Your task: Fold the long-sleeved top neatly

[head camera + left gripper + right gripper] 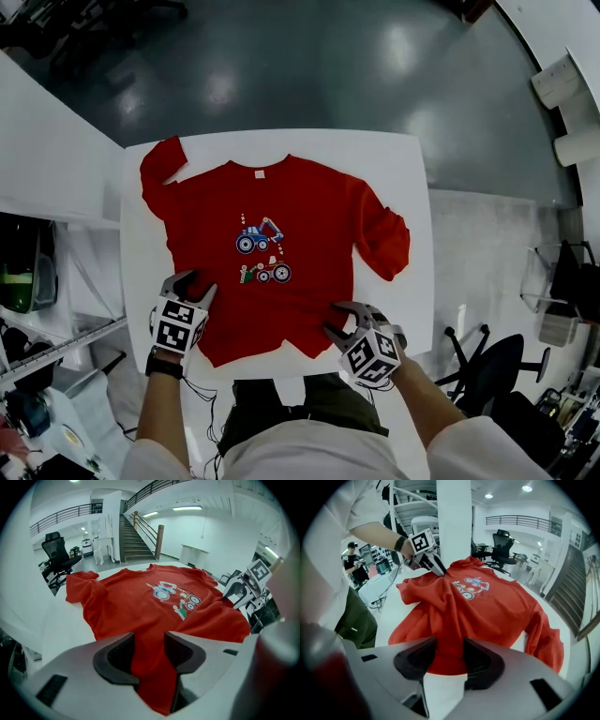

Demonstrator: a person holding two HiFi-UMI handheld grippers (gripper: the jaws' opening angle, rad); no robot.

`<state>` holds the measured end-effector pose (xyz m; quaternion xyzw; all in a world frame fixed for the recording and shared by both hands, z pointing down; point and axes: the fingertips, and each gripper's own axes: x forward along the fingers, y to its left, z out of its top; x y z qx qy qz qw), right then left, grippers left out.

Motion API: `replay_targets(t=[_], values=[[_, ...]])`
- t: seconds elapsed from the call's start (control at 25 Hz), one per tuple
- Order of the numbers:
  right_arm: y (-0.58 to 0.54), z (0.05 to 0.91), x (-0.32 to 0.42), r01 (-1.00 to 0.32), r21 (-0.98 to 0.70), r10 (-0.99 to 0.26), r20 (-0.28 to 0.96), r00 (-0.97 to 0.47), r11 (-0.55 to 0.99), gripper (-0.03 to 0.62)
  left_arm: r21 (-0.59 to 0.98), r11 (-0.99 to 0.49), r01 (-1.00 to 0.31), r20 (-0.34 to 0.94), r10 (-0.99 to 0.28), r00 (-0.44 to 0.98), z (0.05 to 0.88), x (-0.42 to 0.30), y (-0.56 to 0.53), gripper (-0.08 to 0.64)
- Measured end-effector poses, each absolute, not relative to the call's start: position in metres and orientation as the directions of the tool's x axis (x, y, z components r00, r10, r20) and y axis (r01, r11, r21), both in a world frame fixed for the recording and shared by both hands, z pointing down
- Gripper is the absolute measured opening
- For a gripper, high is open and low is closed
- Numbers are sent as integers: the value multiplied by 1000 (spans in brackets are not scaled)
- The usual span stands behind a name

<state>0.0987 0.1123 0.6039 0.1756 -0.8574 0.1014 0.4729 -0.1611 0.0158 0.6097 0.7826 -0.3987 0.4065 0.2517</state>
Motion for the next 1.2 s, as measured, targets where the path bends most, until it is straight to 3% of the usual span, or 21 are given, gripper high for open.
replay_targets(t=[0.2, 0.68, 1.2], values=[[110, 580, 84, -457, 22, -287, 804, -521, 889, 193, 62, -556, -829, 836, -425, 347, 610, -161, 15, 202], [134, 589, 42, -392, 57, -268, 818, -509, 918, 195, 68, -549, -833, 827, -436, 355, 609, -161, 16, 202], [161, 610, 55, -256, 115, -226, 857, -463, 960, 192, 74, -547, -834, 824, -437, 360, 610, -162, 16, 202]])
